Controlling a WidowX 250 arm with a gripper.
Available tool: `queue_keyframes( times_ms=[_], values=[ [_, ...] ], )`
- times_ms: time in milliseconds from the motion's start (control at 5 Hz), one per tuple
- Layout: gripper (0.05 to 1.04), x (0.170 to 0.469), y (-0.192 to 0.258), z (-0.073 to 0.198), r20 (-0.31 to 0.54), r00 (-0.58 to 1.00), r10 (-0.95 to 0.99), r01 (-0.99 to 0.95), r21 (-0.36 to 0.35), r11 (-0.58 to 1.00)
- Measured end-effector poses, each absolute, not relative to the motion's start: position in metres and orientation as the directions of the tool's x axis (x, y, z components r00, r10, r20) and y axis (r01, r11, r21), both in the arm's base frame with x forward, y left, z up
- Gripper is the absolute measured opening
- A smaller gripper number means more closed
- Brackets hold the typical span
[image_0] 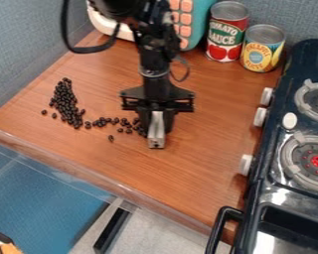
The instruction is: Sweep into pile
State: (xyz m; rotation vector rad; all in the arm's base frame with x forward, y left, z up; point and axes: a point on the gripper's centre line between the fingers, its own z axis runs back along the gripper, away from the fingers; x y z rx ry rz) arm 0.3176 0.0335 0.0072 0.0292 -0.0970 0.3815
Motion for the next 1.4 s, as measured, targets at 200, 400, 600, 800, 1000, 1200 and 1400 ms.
queue_keyframes(
  times_ms=[200,400,600,800,1000,1200,1400],
  values=[
    [0.378,0.310,0.057,0.008,0.096,0.924,0.370,-0.373,0.018,0.928],
    [0.378,0.304,0.082,0.008,0.087,0.910,0.406,-0.410,0.029,0.912],
    [0.379,0.305,0.104,0.008,0.096,0.898,0.429,-0.435,0.050,0.899],
    [0.378,0.311,0.127,0.008,0.096,0.875,0.474,-0.480,0.060,0.875],
    [0.378,0.312,0.153,0.008,0.091,0.846,0.525,-0.531,0.069,0.845],
    [0.378,0.311,0.167,0.009,0.087,0.835,0.543,-0.549,0.076,0.833],
    [0.378,0.306,0.165,0.008,0.077,0.840,0.536,-0.541,0.063,0.839]
  ],
)
